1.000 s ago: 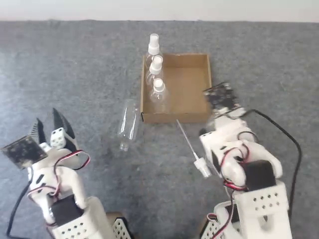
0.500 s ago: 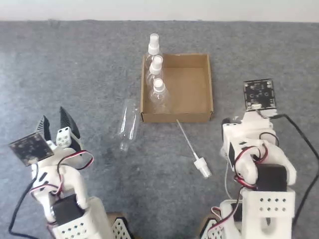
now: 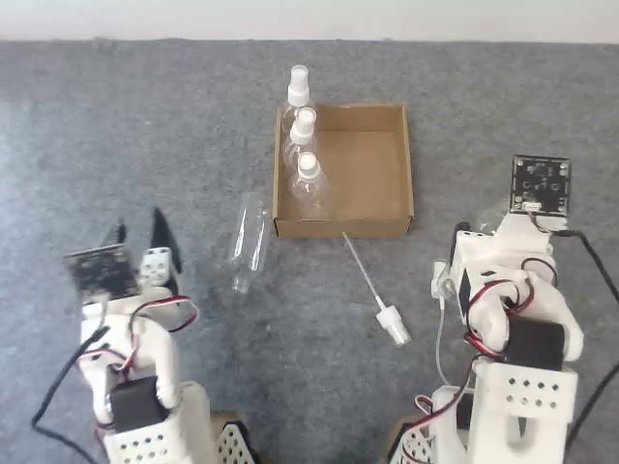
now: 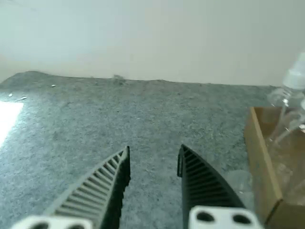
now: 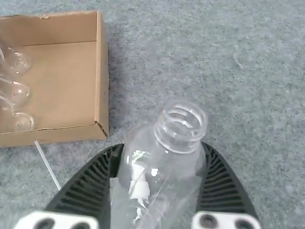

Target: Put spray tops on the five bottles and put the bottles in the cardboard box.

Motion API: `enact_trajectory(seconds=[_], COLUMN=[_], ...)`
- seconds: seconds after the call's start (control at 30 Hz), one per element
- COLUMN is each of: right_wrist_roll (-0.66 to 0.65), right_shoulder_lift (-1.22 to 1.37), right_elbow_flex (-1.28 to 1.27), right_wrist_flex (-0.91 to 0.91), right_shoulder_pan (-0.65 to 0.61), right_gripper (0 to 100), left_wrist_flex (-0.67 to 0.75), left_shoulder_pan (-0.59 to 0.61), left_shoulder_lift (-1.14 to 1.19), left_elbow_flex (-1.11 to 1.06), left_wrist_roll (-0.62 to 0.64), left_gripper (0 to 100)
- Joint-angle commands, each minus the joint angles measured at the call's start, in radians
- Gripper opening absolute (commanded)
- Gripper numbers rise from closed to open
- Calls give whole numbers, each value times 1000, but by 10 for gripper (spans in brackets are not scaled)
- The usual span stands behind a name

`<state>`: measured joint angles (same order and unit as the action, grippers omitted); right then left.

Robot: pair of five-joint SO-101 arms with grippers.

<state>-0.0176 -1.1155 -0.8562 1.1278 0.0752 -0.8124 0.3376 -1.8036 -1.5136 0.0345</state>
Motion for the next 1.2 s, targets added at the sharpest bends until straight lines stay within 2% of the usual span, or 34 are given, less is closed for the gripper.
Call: enact_trajectory(seconds=[0.0,0.13,0.23,0.43,0.6,0.67,0.83,1.03,1.17], right_wrist_roll=[14,29,61,64,81,83,83,109,123], right_shoulder_lift=[-24,-24,-16,-24,-24,-24,-24,-24,-24], right_elbow_flex=[14,14,8,-57,-57,-57,-58,-58,-58], right_wrist_flex=[-27,-28,-51,-134,-134,-134,-134,-136,-154], right_shoulder_pan=[12,19,73,110,114,114,116,211,234], right_gripper=[100,100,100,100,100,100,100,100,100], left_wrist_flex=[-55,-117,-138,-138,-140,-146,-230,-324,-338], left_shoulder_pan=[-98,-120,-120,-121,-123,-144,-244,-354,-417], left_shoulder_lift=[-20,-20,-20,-20,-20,-20,-20,-17,-17], left_elbow_flex=[27,65,81,93,133,147,202,254,257], left_wrist_roll=[-83,-92,-92,-92,-92,-94,-192,-253,-285], left_gripper=[154,156,156,156,154,154,152,152,152])
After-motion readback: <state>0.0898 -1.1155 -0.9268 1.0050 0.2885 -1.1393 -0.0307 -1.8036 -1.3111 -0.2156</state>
